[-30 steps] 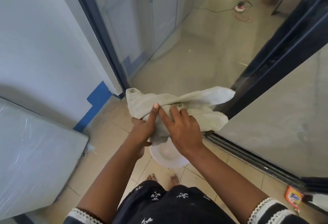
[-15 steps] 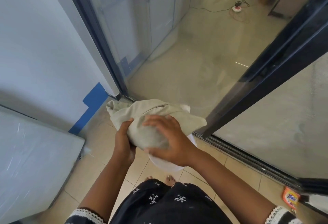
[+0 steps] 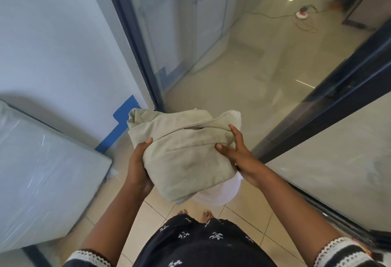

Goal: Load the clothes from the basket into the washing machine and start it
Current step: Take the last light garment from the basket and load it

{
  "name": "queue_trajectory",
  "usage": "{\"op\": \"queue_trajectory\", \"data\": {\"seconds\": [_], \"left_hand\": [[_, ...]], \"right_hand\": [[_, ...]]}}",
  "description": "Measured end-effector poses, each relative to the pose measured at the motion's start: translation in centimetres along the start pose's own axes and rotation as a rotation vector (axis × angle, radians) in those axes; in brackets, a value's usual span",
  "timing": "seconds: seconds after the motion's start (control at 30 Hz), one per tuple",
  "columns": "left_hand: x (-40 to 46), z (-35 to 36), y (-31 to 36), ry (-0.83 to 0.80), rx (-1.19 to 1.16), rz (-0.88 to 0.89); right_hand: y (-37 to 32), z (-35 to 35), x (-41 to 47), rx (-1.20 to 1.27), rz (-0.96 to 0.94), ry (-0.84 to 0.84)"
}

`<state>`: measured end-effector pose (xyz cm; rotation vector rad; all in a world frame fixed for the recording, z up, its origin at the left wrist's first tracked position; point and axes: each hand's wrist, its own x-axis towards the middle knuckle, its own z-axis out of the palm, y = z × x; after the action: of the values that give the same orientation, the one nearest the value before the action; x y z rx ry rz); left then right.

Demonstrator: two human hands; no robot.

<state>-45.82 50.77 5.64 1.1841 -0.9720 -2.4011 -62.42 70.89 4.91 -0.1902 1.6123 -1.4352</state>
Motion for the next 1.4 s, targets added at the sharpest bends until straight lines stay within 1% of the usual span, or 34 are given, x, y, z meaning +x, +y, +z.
{"op": "queue_trajectory", "data": {"seconds": [0.1,0.2,0.37,0.47,0.6,0.77,0.83,1.0,1.1,1.23,1.4], "left_hand": [[-0.9,0.2,-0.2,-0.042,-0.046,-0.012],[-1.7,0.7,-0.8,-0.066,-0.069,-0.005],[-2.3,1.6,-0.9,-0.078,-0.059,0.013],[-2.7,2.9,-0.5,-0.109,-0.021,0.025],[-2.7,4.8,0.6,-0.174,0.041,0.007],[-0.7,5.4,0.6,-0.226,0.178,-0.098],[-0.5,5.3,0.3,-0.225,0.168,-0.108],[-1.2,3.1,-0.4,-0.129,0.081,-0.079],[-2.0,0.9,-0.1,-0.097,0.011,-0.041],[-3.2,-2.3,1.3,-0.094,-0.046,-0.029],[-4.3,-7.1,3.2,-0.06,-0.074,-0.013]], "right_hand": [[0.8,0.3,0.4,0.183,0.005,-0.133],[1.0,0.7,0.3,0.309,0.011,-0.166],[1.1,0.7,-0.1,0.38,0.028,-0.241],[0.7,0.3,-0.6,0.399,0.012,-0.227],[-0.9,-0.8,0.2,0.41,0.001,-0.127],[-2.4,-2.1,0.9,0.443,0.013,-0.062],[-2.1,-2.0,1.1,0.487,0.006,-0.08],[0.0,-0.1,1.7,0.567,0.008,-0.139],[0.4,2.1,2.1,0.539,-0.006,-0.152],[-0.4,5.6,2.5,0.407,-0.036,-0.177],[-0.5,10.6,3.6,0.292,-0.006,-0.235]]}}
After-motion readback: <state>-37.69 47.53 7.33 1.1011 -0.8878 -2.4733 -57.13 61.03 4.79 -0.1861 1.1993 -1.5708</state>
